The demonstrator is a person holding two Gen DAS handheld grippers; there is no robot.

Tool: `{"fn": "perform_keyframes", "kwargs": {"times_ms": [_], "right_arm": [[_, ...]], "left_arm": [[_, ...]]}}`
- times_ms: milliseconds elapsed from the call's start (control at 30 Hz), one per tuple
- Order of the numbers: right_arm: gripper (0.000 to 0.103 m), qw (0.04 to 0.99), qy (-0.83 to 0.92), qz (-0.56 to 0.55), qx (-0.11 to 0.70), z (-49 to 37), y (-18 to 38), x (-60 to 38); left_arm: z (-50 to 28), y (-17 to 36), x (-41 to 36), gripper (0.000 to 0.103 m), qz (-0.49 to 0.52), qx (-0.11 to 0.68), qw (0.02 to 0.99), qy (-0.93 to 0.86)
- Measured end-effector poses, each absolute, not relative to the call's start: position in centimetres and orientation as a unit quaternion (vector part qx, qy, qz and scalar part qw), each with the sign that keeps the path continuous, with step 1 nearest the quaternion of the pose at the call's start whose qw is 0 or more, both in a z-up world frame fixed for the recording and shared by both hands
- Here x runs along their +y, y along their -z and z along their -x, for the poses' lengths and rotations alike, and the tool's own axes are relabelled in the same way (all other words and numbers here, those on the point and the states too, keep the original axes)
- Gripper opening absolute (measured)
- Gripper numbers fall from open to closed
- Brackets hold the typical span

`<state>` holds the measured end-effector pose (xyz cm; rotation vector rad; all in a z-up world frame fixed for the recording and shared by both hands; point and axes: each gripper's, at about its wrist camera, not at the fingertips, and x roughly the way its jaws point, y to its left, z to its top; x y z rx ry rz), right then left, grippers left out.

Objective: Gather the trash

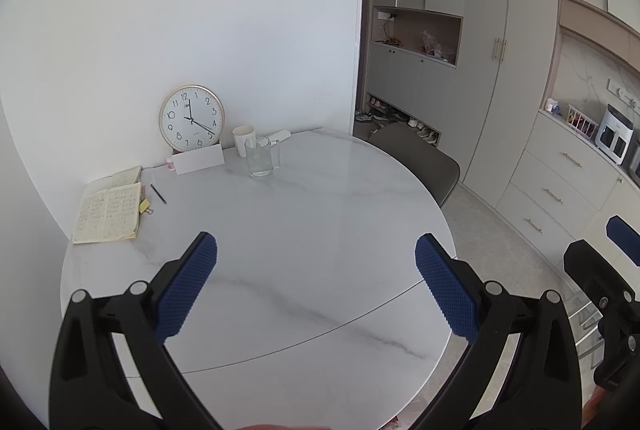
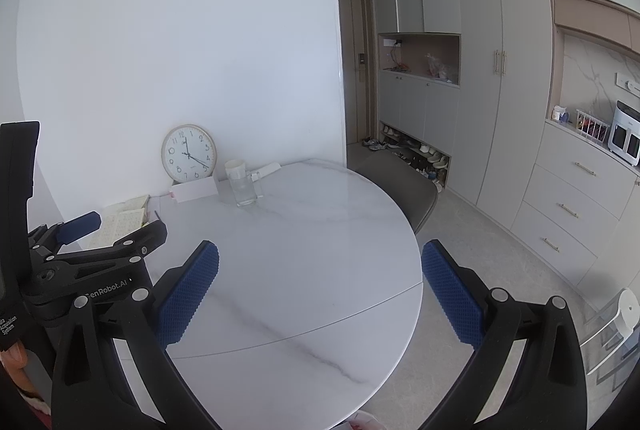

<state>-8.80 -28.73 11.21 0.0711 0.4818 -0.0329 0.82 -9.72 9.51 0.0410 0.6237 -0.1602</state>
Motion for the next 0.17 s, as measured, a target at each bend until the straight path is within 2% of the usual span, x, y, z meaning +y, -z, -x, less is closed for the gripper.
{"fn": "perform_keyframes", "kwargs": {"times_ms": [167], "right_arm": [[0.101,0.970,0.015,-0.034,0.239,8.76,-11.24,-28.61]], "left_arm": [[-0.93,-9.65,-9.58,0.095,-0.018,0.307,0.948,0.080]]}}
